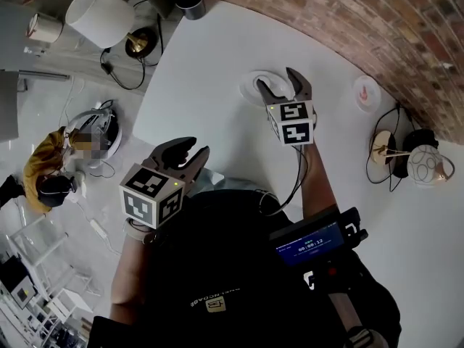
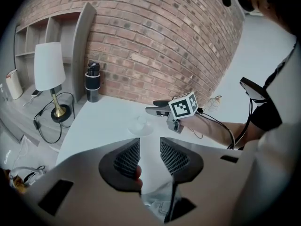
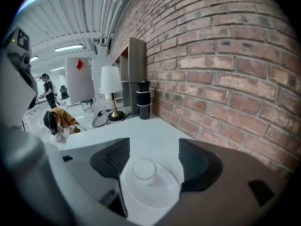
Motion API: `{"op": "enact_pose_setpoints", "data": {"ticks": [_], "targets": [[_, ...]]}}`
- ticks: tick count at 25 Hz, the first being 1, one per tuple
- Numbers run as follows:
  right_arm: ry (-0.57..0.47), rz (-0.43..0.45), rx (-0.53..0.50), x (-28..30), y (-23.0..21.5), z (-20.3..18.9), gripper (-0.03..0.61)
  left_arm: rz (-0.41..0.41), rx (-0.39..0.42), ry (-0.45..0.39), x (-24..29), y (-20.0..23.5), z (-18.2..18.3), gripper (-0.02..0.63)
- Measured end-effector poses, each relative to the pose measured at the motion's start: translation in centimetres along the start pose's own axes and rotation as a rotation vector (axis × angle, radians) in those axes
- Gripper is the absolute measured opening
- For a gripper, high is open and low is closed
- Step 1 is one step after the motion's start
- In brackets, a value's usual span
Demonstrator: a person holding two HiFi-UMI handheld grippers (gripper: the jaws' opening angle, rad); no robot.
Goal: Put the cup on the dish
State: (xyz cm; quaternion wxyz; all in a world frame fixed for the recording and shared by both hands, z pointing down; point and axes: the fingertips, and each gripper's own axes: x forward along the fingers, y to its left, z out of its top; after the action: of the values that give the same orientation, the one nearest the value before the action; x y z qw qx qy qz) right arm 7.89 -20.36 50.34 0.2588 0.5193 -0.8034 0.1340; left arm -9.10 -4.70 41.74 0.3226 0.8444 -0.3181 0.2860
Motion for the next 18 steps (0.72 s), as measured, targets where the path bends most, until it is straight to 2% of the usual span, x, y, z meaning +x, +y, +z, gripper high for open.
{"op": "enact_pose_setpoints", "data": {"ticks": [10,18], "targets": [[-0.032,-0.042,0.093,-6.9,0.1,3.9,0.308,-0.135,0.148,-0.025,0.6,-1.3,3.8,0.138],[-0.131,-0.095,0.159,-13.7,0.6,6.9,0.307,-0.251,0.246,-0.026,1.4,-3.3,5.5,0.138]]}}
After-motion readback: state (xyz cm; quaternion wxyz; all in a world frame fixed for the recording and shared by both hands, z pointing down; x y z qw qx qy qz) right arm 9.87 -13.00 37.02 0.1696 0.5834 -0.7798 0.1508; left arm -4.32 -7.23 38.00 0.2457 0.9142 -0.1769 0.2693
